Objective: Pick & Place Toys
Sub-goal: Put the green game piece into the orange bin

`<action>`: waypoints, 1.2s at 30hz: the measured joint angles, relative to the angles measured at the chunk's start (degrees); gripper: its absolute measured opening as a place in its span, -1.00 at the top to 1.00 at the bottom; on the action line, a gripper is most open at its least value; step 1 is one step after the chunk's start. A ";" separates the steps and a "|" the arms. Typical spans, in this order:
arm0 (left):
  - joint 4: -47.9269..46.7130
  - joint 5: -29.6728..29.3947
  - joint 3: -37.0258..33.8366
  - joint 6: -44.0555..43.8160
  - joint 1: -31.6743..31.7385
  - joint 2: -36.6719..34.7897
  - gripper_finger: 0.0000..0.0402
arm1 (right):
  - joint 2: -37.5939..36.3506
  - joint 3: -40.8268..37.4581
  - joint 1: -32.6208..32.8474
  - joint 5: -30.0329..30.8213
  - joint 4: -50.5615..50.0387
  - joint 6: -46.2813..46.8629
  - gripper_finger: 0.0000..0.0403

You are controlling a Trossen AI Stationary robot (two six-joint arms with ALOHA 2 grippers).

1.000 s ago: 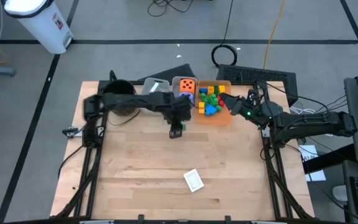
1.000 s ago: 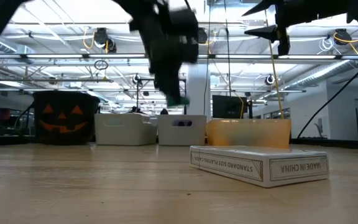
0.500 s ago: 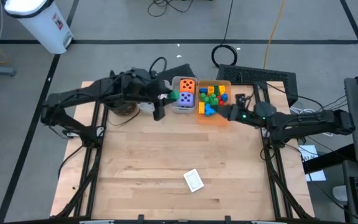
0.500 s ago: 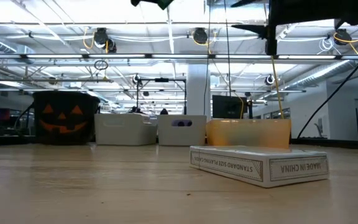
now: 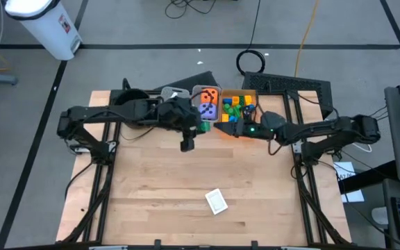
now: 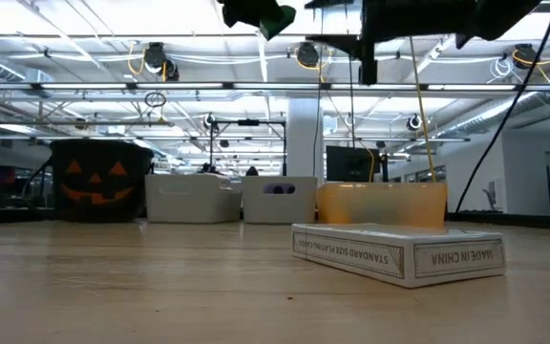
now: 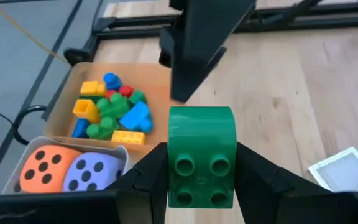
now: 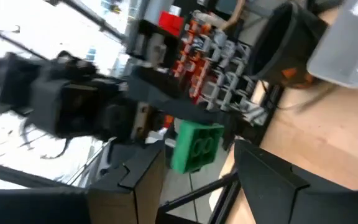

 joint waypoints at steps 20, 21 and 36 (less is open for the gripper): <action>-1.62 3.05 0.00 3.00 -0.67 1.73 0.30 | 10.90 1.22 2.07 -3.19 10.06 8.42 0.07; -1.40 3.36 0.00 2.98 -0.65 1.73 0.30 | 11.15 1.57 2.05 -2.99 10.31 8.19 0.07; -1.43 3.76 0.00 4.09 -0.19 1.64 0.30 | 12.98 4.23 1.86 -4.15 9.79 6.39 0.41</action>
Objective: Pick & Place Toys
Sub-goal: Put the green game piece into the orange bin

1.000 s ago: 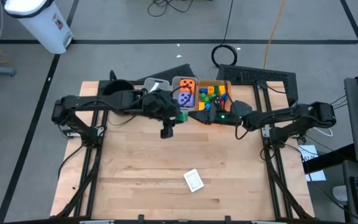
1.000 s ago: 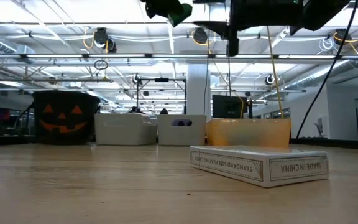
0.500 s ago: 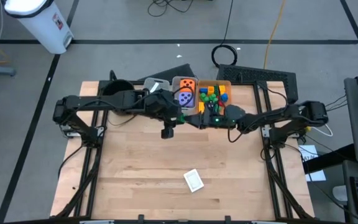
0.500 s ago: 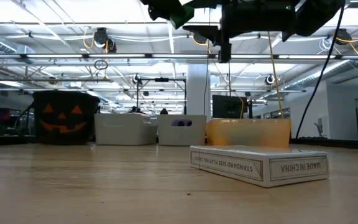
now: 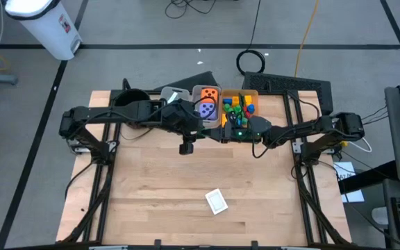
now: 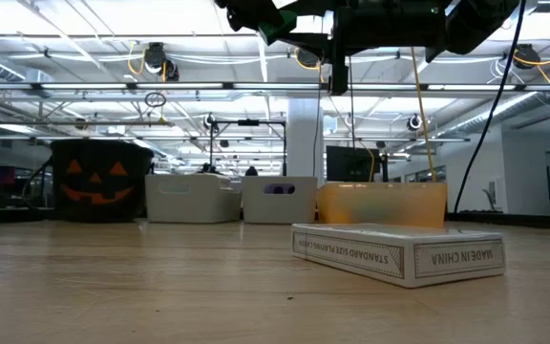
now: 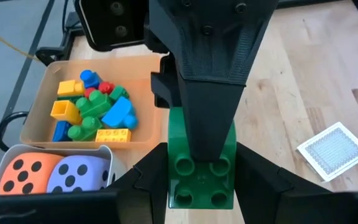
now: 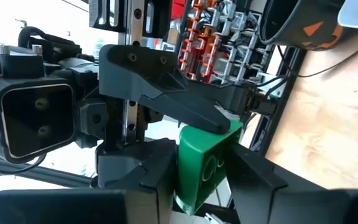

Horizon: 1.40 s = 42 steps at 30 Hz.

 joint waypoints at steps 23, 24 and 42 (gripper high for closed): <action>2.67 -0.87 0.00 -0.85 0.07 -5.51 -0.36 | -1.87 0.00 -3.69 -5.18 1.10 -5.64 0.76; 3.02 -0.90 0.00 -1.87 0.07 -7.03 -0.36 | -2.67 0.00 -4.48 -6.82 0.27 -6.00 0.76; 4.54 -7.37 0.04 -14.96 11.23 -32.78 -0.38 | -22.02 0.00 -22.32 -15.15 -53.74 -30.11 0.76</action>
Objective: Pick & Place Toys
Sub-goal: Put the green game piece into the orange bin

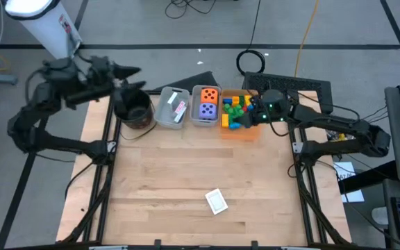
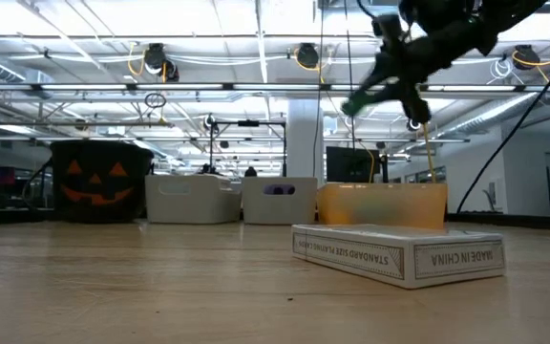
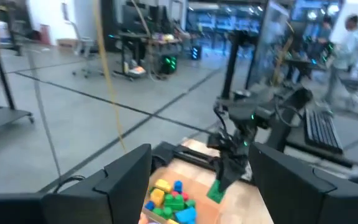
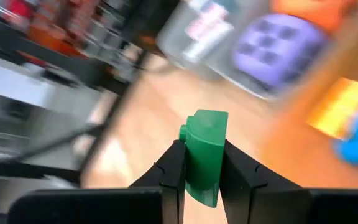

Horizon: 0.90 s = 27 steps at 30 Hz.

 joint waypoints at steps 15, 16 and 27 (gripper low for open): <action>20.23 17.53 -28.39 -12.57 7.91 -7.48 -0.38 | 2.67 0.93 -8.03 5.30 -31.28 -24.84 0.76; 23.43 18.78 -30.58 -13.65 8.18 -7.12 -0.38 | 3.37 1.69 -8.09 6.33 -32.10 -25.81 0.76; 43.82 30.08 -41.48 -24.15 10.54 1.95 -0.38 | 18.10 14.59 -10.11 11.77 -39.14 -38.52 0.76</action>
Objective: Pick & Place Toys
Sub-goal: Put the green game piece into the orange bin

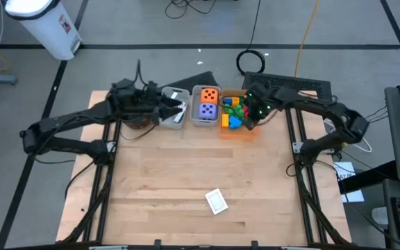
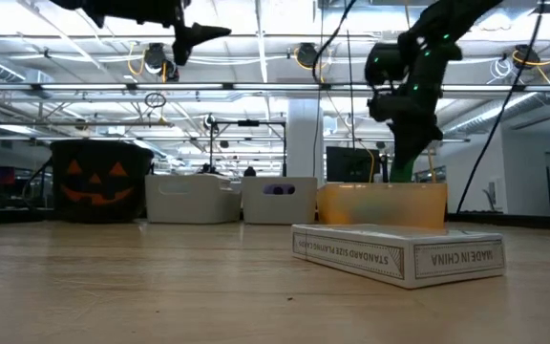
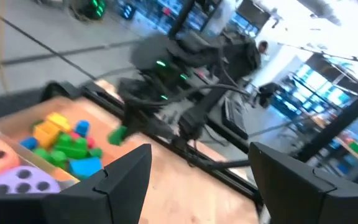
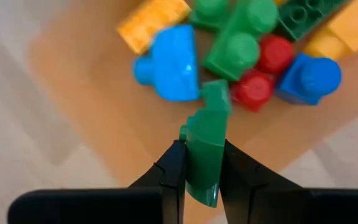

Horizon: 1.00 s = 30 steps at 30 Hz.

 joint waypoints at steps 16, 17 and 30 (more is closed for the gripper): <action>3.50 3.40 0.00 0.02 0.00 4.62 -0.38 | 11.35 4.25 -3.22 1.08 -2.62 -6.68 0.76; 3.50 3.40 0.00 0.02 0.01 4.62 -0.38 | 11.93 4.25 -3.20 1.80 -2.54 -6.96 0.76; 3.21 3.03 0.00 -0.04 0.00 4.62 -0.38 | 16.30 3.82 -3.18 3.67 -4.44 -8.75 0.76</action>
